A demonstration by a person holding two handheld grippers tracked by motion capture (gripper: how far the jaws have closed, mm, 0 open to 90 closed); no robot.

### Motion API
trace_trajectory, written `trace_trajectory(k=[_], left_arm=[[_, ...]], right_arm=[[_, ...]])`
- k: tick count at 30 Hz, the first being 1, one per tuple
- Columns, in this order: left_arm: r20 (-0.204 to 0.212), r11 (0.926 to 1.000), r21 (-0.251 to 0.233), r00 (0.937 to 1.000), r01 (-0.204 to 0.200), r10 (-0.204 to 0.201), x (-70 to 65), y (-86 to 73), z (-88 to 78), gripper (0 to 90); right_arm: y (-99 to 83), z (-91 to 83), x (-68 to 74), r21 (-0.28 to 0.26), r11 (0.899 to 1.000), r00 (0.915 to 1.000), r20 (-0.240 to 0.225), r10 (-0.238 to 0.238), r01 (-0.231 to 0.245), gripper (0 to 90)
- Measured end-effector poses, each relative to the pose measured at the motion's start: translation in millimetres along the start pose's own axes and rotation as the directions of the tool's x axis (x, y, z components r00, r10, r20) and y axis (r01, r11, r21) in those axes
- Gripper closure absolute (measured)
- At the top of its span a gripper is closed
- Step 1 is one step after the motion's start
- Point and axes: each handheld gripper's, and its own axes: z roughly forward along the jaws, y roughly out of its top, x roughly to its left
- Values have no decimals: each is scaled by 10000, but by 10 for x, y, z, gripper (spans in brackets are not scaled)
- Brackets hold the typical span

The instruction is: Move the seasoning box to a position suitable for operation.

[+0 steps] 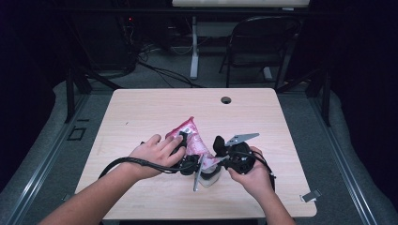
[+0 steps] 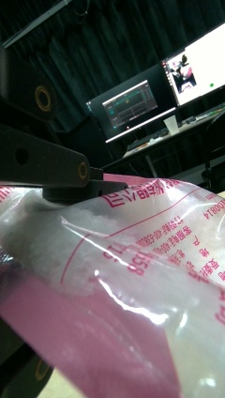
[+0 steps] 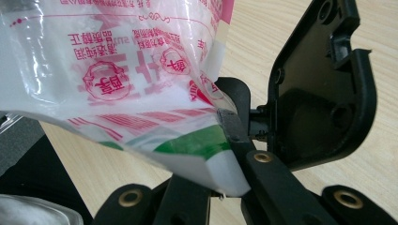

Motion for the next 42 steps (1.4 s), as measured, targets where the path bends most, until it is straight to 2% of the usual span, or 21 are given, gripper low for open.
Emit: trace_trajectory(k=[3,5,11,12,14,24,42], left_arm=[[23,10000,3,10000,18,-18,-12,0,-2,793],[-281,10000,-26,9996,-80,80,-33,4,-7,793],[-282,9998,-6,9994,-219,219,-34,14,-19,794],[-397,9997,-31,9990,-222,221,-40,14,-18,795],[-292,9998,-30,9994,-202,201,-33,14,-22,797],[-429,9997,-29,9988,-255,254,-26,15,-33,813],[-416,9996,-58,9988,-267,265,-13,16,-49,835]], right_arm=[[-3,7,0,-22,10000,10000,3,-20,20,900],[-3,9,-2,27,10000,10000,5,0,0,900],[-5,15,-1,63,10000,10000,68,-9,9,900],[-4,16,-6,89,10000,10000,65,-21,20,900],[-6,20,-10,52,10000,10000,47,25,-25,900],[-6,24,-9,39,10000,10000,93,8,-8,900],[-4,24,-7,16,10000,10000,50,55,-55,900]])
